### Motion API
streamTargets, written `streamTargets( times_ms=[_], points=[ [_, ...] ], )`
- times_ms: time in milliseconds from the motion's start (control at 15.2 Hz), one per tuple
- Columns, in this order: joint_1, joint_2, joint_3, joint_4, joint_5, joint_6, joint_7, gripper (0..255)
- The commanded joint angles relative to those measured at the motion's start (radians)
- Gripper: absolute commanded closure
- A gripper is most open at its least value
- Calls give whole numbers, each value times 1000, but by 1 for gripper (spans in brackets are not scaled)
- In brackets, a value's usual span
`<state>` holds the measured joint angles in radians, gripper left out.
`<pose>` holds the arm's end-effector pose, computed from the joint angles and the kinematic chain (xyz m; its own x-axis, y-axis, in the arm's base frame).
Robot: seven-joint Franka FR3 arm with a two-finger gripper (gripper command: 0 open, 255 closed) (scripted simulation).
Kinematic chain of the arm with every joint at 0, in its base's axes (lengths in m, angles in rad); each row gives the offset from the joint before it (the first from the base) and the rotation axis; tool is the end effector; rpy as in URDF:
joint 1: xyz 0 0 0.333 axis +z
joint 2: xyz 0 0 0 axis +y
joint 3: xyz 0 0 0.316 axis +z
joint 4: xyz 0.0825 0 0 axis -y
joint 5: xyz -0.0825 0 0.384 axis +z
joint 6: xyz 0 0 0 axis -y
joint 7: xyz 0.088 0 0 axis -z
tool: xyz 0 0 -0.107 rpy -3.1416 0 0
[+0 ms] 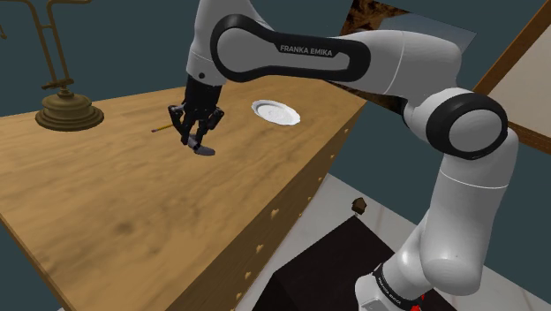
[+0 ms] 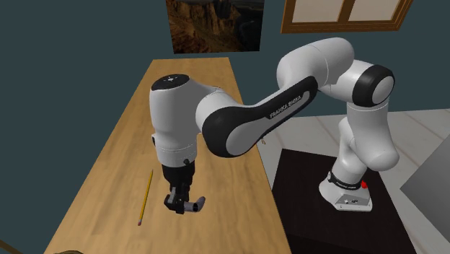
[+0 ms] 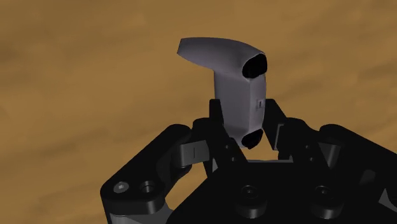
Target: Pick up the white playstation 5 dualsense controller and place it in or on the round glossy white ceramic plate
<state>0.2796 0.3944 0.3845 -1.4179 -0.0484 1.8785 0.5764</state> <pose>0.5637 0.3831 0.4961 0.9976 0.0648 0.0250 0.0676 -0.9889 -0.1322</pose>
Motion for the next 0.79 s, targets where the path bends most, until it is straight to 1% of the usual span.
streamTargets(
  times_ms=[0,66,726],
  points=[
    [-1,2,-1,-6,0,-2,0,255],
    [-3,3,-2,-6,0,-1,-2,255],
    [11,13,1,145,-5,-141,6,255]
  ],
)
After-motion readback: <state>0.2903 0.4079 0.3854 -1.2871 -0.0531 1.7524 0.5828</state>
